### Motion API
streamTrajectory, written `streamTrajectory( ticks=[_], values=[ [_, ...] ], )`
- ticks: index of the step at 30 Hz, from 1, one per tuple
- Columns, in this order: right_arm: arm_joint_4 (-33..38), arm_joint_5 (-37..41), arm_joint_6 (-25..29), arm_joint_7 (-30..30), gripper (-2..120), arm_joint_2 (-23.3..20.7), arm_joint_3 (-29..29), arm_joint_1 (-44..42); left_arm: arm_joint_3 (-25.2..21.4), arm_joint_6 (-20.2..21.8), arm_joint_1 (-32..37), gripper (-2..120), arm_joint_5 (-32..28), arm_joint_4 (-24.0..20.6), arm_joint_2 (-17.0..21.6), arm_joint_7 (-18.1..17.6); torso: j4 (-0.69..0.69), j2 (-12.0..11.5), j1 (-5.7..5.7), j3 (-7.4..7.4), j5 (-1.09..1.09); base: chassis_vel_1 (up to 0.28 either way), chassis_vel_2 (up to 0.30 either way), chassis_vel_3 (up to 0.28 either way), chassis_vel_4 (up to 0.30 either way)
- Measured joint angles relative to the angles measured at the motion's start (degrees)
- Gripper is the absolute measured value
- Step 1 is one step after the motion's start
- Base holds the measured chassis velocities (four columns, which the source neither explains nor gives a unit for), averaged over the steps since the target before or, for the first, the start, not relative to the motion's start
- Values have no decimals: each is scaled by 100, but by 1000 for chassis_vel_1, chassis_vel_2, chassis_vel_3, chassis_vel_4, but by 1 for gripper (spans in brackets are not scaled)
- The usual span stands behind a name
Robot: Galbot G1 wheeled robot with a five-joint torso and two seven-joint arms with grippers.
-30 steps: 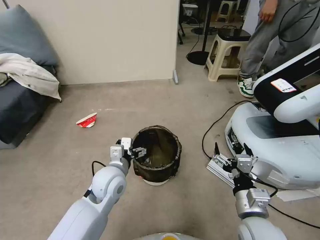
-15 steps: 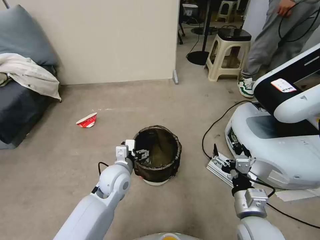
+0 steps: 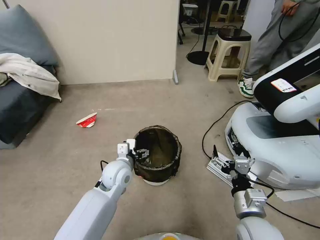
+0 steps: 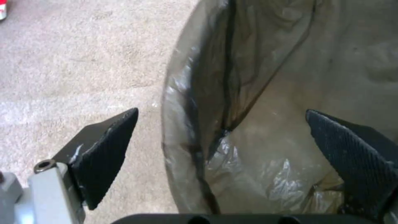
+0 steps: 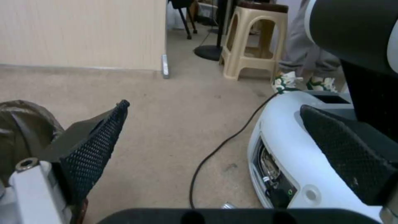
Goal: Pick up the trash can from the floor.
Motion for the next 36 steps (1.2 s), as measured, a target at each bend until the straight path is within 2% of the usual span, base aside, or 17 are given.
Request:
streamTrajectory(
  ticks=[10, 22, 24, 26, 30, 31, 33, 35, 36],
  values=[
    [-33, 24, 14, -6, 100, -36, 1, 23, -117, 48, -147, 100, 16, 274, 51, 239, 0, 0, 0, 0, 0, 0, 0, 0, 0],
    [-41, 34, 33, -6, 100, -38, 23, 8, -95, 125, -240, 99, 32, 467, -16, 263, 1, 0, -1, -1, 3, 0, 0, 0, 0],
    [-41, 36, 35, -5, 100, -35, 27, 3, -56, 188, -236, 89, 37, 469, -42, 246, 2, 1, -1, -2, 3, 0, 0, 0, 0],
    [-41, 37, 36, -5, 100, -37, 27, 2, -46, 218, -233, 86, 38, 467, -48, 236, 1, 0, -1, -2, 3, 0, 0, 0, 0],
    [-41, 48, 36, -5, 100, -49, 31, 6, -25, 263, -214, 69, 36, 419, -49, 220, 1, 1, 0, -1, 0, 0, 0, 0, 0],
    [-41, 48, 36, -5, 100, -49, 31, 6, -25, 263, -214, 69, 36, 419, -49, 220, 1, 1, 0, -1, 0, 0, 0, 0, 0],
    [-46, 50, 36, -4, 100, -50, 30, 21, -17, 270, -212, 57, 27, 401, -40, 205, 0, 0, -1, -1, 0, 0, 0, 0, 0],
    [-52, 51, 35, -5, 100, -49, 28, 28, -15, 272, -209, 54, 21, 389, -34, 200, 0, 1, 0, -1, -1, 0, 0, 0, 0],
    [-64, 51, 36, -4, 100, -49, 23, 38, -13, 275, -201, 46, 15, 372, -25, 194, 0, 0, 0, -1, -1, 0, 0, 0, 0]
  ],
)
